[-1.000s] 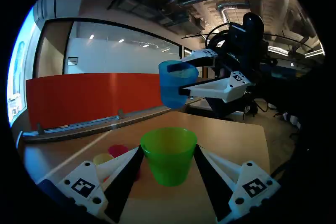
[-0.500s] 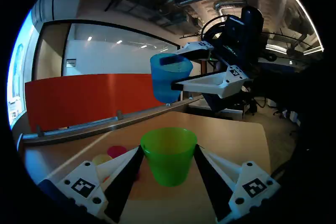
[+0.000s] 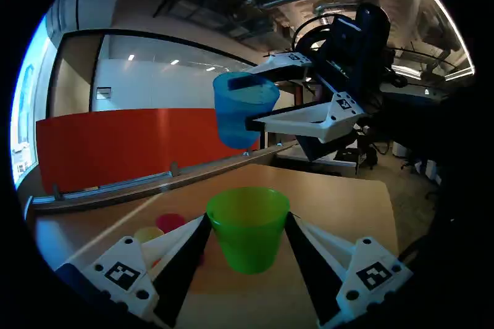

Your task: Pour water

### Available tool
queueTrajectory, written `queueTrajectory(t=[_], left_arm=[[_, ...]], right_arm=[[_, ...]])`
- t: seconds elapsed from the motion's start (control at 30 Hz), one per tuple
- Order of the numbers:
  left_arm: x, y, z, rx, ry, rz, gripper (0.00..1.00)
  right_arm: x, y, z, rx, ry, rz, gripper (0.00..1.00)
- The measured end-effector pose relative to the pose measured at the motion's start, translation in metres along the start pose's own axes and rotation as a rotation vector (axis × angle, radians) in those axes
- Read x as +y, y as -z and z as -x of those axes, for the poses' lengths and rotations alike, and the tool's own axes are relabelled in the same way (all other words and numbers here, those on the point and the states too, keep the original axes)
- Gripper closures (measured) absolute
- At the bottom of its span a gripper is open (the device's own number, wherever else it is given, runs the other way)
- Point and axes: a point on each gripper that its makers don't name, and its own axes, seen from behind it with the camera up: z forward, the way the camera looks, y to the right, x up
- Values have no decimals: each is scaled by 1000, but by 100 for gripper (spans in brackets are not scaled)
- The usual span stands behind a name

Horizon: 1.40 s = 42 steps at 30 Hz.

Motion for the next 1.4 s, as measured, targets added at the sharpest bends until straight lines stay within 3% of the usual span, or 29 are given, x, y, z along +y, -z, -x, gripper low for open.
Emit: queueTrajectory(t=[0.7,1.4], left_arm=[[4,-2,4,-5,-5,12,15],[9,-2,2,4,-5,23,15]], right_arm=[[3,-5,-8,-12,114,5,10],[4,-13,-12,-19,172,0,10]])
